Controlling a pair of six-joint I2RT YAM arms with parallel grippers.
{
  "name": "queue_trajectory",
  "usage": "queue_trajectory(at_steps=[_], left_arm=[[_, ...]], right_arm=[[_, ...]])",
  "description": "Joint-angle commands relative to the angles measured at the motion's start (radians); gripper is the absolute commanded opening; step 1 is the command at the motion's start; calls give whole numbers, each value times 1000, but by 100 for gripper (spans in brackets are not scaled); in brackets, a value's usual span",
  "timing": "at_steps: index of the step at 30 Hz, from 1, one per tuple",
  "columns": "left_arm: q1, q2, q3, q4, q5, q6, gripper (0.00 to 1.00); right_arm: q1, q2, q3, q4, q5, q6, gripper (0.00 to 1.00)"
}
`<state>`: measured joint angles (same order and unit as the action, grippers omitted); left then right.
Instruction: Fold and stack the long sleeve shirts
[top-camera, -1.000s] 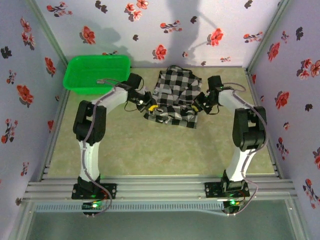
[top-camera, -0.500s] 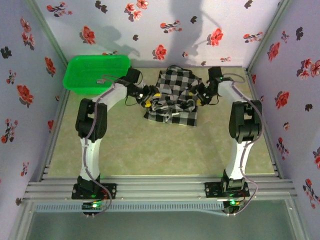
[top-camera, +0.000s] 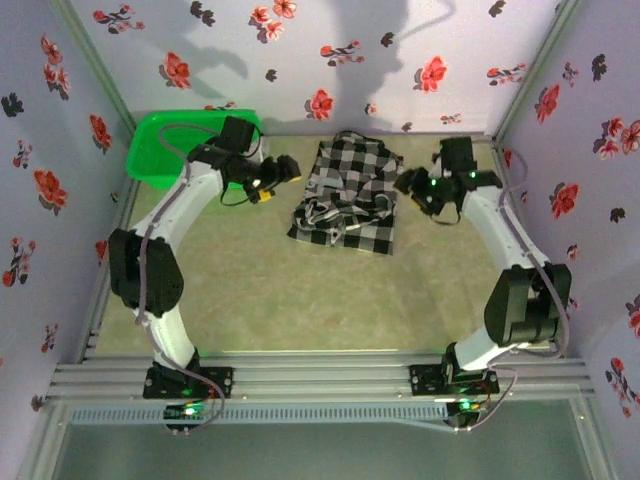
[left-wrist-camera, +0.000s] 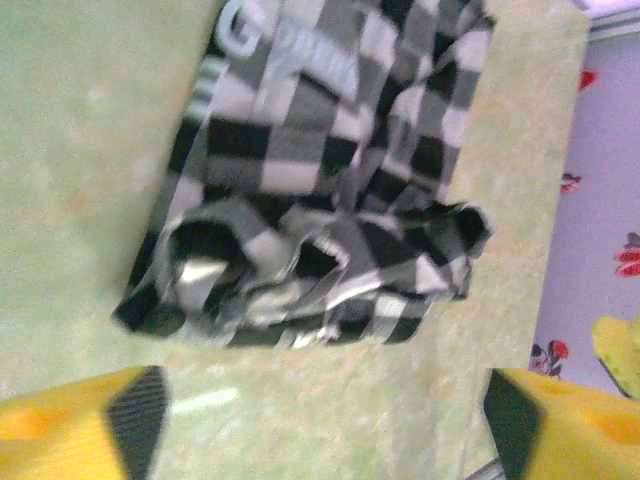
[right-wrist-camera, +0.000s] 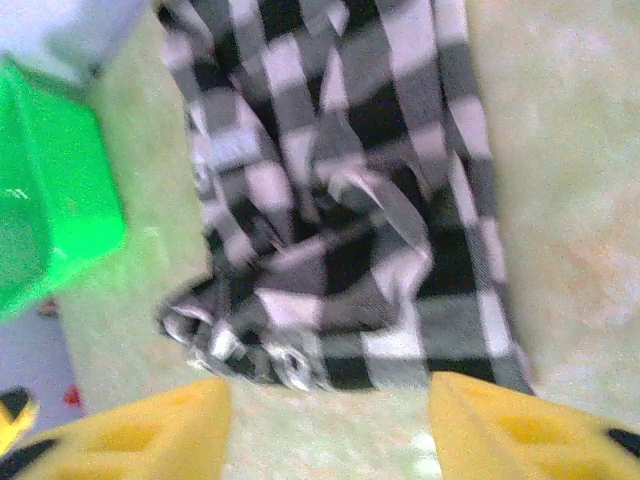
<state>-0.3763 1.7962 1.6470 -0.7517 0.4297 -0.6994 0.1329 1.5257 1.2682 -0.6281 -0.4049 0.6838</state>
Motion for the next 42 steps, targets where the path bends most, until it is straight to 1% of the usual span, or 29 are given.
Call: queue_trajectory(at_steps=[1,2,3,5,6,7,8,11,16,24,27,28,29,31,32,33,35,37,38,39,41,42], left_arm=[[-33,-34,-106,-105,-17,121,62],[-46,-31,-140,-99,-4,128,51],[-56,-24,-164,-90,11,130,44],[-83,6,-194,-63,35,136,23],[-92,26,-194,-61,35,138,12],[-102,52,-184,-65,33,142,5],[-108,79,-170,-68,28,144,3],[-121,148,-109,-53,23,142,3],[-123,279,17,-56,-6,138,4],[-115,459,297,-37,-52,122,4],[-105,518,417,-42,-75,103,5],[-101,529,453,-28,-81,91,7],[-98,537,482,-6,-83,77,9],[-93,551,532,43,-57,53,12],[-90,558,557,57,-49,36,16],[-87,563,573,69,-38,24,21],[-77,551,584,85,-29,-1,40],[-61,509,545,108,-32,-14,56],[-50,475,504,125,-33,-25,63],[-40,442,464,146,-31,-37,68],[-22,366,371,189,-22,-51,78],[-20,339,345,187,-19,-46,81]], right_arm=[[43,-13,-153,84,-26,58,35],[54,-7,-201,126,-31,84,26],[66,3,-227,169,-35,103,20],[83,46,-258,247,-36,140,10],[89,74,-258,266,-32,154,8],[94,102,-253,293,-34,167,7],[99,135,-245,321,-38,181,7],[114,210,-197,368,-38,201,6],[120,321,-98,380,-32,221,5],[106,461,63,362,-9,244,6],[89,503,107,438,-30,305,8],[83,515,130,458,-34,321,9],[77,527,153,483,-41,337,13],[67,549,196,530,-52,365,18],[60,559,211,551,-55,384,21],[54,563,222,577,-60,404,25],[41,554,219,655,-73,455,33],[33,528,209,698,-77,470,40],[29,514,206,689,-75,462,41],[28,496,206,667,-73,445,44],[25,458,213,561,-67,372,53],[29,443,222,500,-61,329,56]])
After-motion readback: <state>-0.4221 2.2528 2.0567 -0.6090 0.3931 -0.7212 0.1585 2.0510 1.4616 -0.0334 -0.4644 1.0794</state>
